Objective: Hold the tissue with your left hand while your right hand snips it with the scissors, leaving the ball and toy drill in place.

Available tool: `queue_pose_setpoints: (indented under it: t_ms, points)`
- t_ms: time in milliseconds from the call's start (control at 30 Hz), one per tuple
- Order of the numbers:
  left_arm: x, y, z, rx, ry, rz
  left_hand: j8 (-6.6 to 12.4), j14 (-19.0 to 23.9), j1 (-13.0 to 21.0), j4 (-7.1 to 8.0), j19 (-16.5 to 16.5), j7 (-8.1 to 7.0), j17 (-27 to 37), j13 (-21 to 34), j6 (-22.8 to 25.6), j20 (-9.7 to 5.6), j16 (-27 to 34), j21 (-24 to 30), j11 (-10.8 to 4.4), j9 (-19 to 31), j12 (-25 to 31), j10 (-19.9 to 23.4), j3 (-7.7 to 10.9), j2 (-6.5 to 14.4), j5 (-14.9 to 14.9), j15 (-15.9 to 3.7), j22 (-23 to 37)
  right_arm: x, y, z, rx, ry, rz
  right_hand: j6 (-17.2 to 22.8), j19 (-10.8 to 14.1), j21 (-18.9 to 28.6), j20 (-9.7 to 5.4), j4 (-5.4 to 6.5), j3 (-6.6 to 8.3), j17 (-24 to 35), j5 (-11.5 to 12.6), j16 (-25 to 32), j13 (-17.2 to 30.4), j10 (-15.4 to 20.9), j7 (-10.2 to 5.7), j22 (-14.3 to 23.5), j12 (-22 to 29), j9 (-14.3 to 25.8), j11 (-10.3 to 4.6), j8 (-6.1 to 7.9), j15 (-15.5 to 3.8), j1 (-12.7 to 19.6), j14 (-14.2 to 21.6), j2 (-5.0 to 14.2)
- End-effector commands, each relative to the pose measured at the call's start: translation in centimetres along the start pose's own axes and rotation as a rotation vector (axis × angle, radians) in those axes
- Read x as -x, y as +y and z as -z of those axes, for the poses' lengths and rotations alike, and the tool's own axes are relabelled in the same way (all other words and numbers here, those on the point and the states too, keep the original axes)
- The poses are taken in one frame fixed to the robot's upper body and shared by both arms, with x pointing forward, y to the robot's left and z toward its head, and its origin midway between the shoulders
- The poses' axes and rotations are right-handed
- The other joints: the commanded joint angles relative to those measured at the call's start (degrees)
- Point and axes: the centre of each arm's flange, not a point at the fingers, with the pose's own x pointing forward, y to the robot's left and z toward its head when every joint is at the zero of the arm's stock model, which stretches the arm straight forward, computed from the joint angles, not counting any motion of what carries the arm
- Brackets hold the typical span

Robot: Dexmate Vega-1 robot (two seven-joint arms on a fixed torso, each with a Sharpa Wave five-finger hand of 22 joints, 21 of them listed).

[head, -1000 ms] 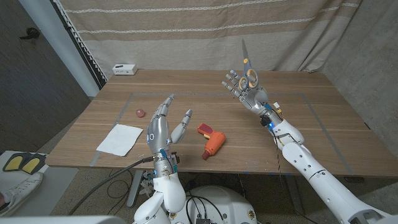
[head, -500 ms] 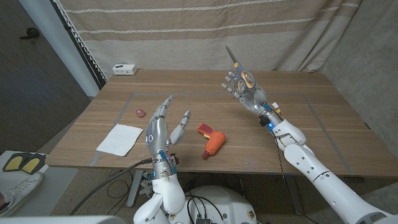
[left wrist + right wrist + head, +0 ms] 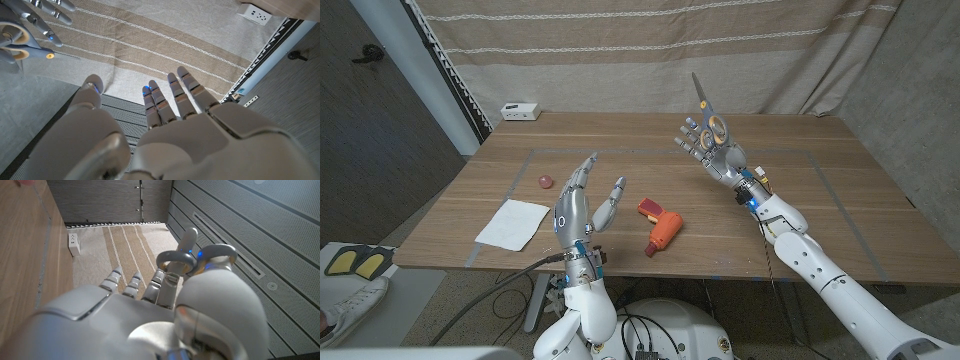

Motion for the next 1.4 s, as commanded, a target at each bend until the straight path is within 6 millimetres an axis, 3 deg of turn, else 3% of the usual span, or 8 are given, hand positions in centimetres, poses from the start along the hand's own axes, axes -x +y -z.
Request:
queue_pose_setpoints:
  t_ms: [33, 233, 333, 600, 1067, 1133, 1333, 1400]
  points:
    - [-0.3, -0.2, 0.0, -0.001, 0.004, 0.008, 0.27, 0.68, 0.67, -0.09, 0.23, -0.08, 0.09, 0.17, 0.61, -4.79, 0.47, -0.02, 0.16, 0.11, 0.22, 0.52, -0.20, 0.16, 0.15, -9.68, 0.12, 0.2, -0.7, 1.0, -0.109, -0.038, 0.021, 0.86, 0.40, 0.31, 0.29, -0.15, -0.58, 0.31, 0.70, 0.35, 0.29, 0.94, -0.13, 0.11, 0.41, 1.49, -0.63, 1.58, -0.45, 0.48, 0.84, -0.12]
    - [-0.4, -0.2, 0.0, -0.003, 0.006, 0.009, 0.34, 0.74, 0.72, -0.09, 0.22, -0.11, 0.09, 0.17, 0.93, -4.83, 0.48, -0.04, 0.12, 0.11, 0.27, 0.71, -0.18, 0.20, 0.12, -9.67, 0.12, 0.2, -0.8, 1.2, -0.130, -0.057, 0.017, 0.49, 0.50, 0.29, 0.24, -0.07, -0.87, 0.36, 1.04, 0.33, 0.35, 0.71, 0.01, 0.11, 0.22, 1.71, -1.05, 1.98, -0.84, 0.53, 1.02, 0.00]
    - [-0.4, -0.2, 0.1, -0.004, 0.007, 0.010, 0.37, 0.81, 0.75, -0.09, 0.26, -0.14, 0.09, 0.17, 1.06, -4.79, 0.50, -0.03, 0.12, 0.11, 0.30, 0.82, -0.17, 0.22, 0.10, -9.67, 0.12, 0.1, -0.9, 1.2, -0.132, -0.063, 0.008, -1.17, 0.43, 0.19, 0.30, -0.08, -1.24, 0.36, 1.46, 0.04, 0.39, 0.28, -0.91, 0.09, -0.02, 0.40, -0.79, 0.91, -0.81, 0.72, 0.54, 0.04]
    - [-0.3, -0.4, 0.3, -0.005, 0.009, 0.013, 0.40, 1.11, 0.82, -0.09, 0.28, -0.07, 0.10, 0.17, 1.38, -4.80, 0.58, -0.04, 0.15, 0.10, 0.42, 1.22, -0.14, 0.29, 0.06, -9.68, 0.12, 0.1, -0.9, 2.0, -0.160, -0.065, 0.007, -1.99, 0.29, 0.08, 0.45, -0.16, -1.49, 0.29, 1.94, -0.12, 0.44, -0.03, -1.46, 0.07, -0.17, -1.08, -0.66, -0.07, -0.45, 1.22, 0.32, 0.36]
    - [-0.2, -0.7, 0.4, -0.001, 0.014, 0.017, 0.39, 1.34, 0.92, -0.08, 0.25, -0.22, 0.10, 0.17, 1.73, -4.83, 0.60, -0.07, 0.08, 0.09, 0.39, 1.36, -0.10, 0.35, -0.03, -9.71, 0.12, -0.1, -0.9, 1.7, -0.129, -0.076, -0.002, 0.45, -0.45, -0.19, 0.80, 0.14, -2.28, 0.16, 2.59, -0.36, 0.51, 0.31, -1.57, 0.05, -0.02, -4.18, -1.77, -0.99, -1.00, 1.48, -0.23, 1.13]
    - [-0.3, -0.7, 0.5, 0.003, 0.015, 0.017, 0.45, 1.37, 0.93, -0.07, 0.27, -0.19, 0.10, 0.17, 1.95, -4.85, 0.60, -0.07, 0.05, 0.09, 0.40, 1.41, -0.10, 0.36, -0.05, -9.72, 0.12, -0.1, -0.9, 1.7, -0.134, -0.077, -0.005, -1.05, -0.52, -0.17, 0.93, 0.28, -3.31, 0.15, 2.72, -0.39, 0.55, -0.25, -1.76, 0.06, -0.22, -5.40, -0.71, -2.12, -0.83, 1.02, -0.31, 0.31]
    - [-0.3, -0.8, 0.5, 0.006, 0.018, 0.023, 0.46, 1.47, 0.96, -0.07, 0.27, -0.21, 0.10, 0.17, 2.13, -4.83, 0.61, -0.08, 0.04, 0.08, 0.43, 1.56, -0.09, 0.37, -0.08, -9.71, 0.12, -0.1, -1.1, 1.6, -0.091, -0.065, 0.001, -2.18, -0.48, -0.12, 1.06, 0.74, -4.10, 0.19, 2.94, -0.21, 0.60, 0.37, -1.25, 0.06, 0.07, -6.52, -0.63, -3.15, -0.65, 0.37, 0.10, 0.28]
    - [-0.3, -0.8, 0.5, 0.004, 0.018, 0.025, 0.48, 1.52, 0.96, -0.06, 0.28, -0.25, 0.10, 0.16, 2.27, -4.81, 0.61, -0.08, 0.21, 0.08, 0.45, 1.66, -0.09, 0.38, -0.10, -9.72, 0.12, -0.1, -1.1, 1.6, -0.090, -0.059, -0.004, -6.35, -0.45, -0.08, 1.17, 1.30, -4.72, 0.13, 3.22, -0.26, 0.60, 0.26, -1.95, 0.05, 0.11, -7.81, -0.94, -6.12, -0.63, -0.21, 0.18, 0.95]
